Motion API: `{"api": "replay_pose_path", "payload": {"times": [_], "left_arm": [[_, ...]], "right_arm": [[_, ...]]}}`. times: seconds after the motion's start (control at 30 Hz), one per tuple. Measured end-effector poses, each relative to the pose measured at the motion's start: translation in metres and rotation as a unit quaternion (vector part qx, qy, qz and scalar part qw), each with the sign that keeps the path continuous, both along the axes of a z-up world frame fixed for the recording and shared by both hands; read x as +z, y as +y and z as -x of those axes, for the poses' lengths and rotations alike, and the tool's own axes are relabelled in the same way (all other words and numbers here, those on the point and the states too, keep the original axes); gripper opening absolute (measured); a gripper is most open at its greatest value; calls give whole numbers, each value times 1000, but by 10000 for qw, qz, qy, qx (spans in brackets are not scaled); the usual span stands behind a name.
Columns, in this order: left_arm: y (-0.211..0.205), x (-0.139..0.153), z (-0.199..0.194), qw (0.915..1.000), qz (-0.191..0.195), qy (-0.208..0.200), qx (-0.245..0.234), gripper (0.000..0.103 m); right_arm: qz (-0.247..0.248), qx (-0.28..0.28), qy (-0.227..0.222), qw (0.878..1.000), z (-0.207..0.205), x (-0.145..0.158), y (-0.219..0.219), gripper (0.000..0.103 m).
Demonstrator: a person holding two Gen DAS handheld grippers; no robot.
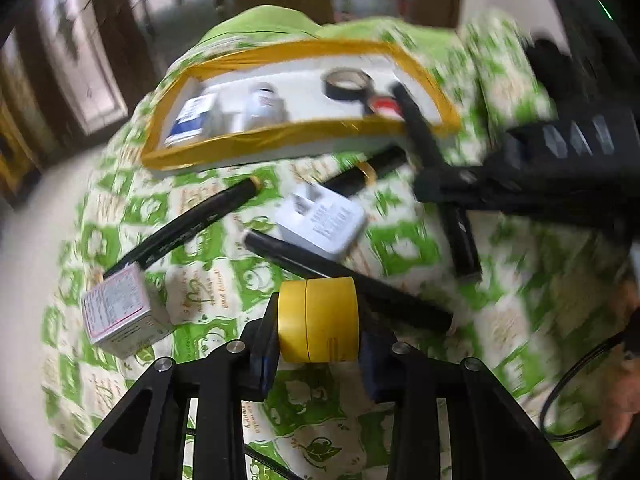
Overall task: Organize rigid objects
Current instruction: 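Carry the yellow tape into the tray with left tool while right tool carries the marker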
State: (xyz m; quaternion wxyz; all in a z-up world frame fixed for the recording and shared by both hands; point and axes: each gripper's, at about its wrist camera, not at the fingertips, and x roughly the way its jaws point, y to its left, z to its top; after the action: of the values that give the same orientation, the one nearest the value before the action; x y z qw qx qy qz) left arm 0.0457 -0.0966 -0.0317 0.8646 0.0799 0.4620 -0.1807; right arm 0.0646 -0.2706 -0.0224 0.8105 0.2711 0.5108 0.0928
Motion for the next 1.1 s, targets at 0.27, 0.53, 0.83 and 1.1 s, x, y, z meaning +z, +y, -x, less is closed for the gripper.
{"api": "replay_pose_path", "payload": {"times": [0.27, 0.53, 0.83, 1.1], "left_arm": [[39, 20, -10, 9938, 1011, 40, 470, 34], [29, 35, -19, 9945, 993, -59, 315, 34], [6, 63, -56, 9926, 1193, -158, 147, 34], [-14, 70, -97, 9922, 1233, -77, 137, 34]], "right_arm": [[-105, -114, -135, 9998, -1, 10, -11, 15], [-132, -225, -334, 9991, -5, 29, -23, 15], [-29, -407, -528, 9978, -30, 51, -40, 15], [1000, -385, -696, 9918, -75, 67, -51, 15]]}}
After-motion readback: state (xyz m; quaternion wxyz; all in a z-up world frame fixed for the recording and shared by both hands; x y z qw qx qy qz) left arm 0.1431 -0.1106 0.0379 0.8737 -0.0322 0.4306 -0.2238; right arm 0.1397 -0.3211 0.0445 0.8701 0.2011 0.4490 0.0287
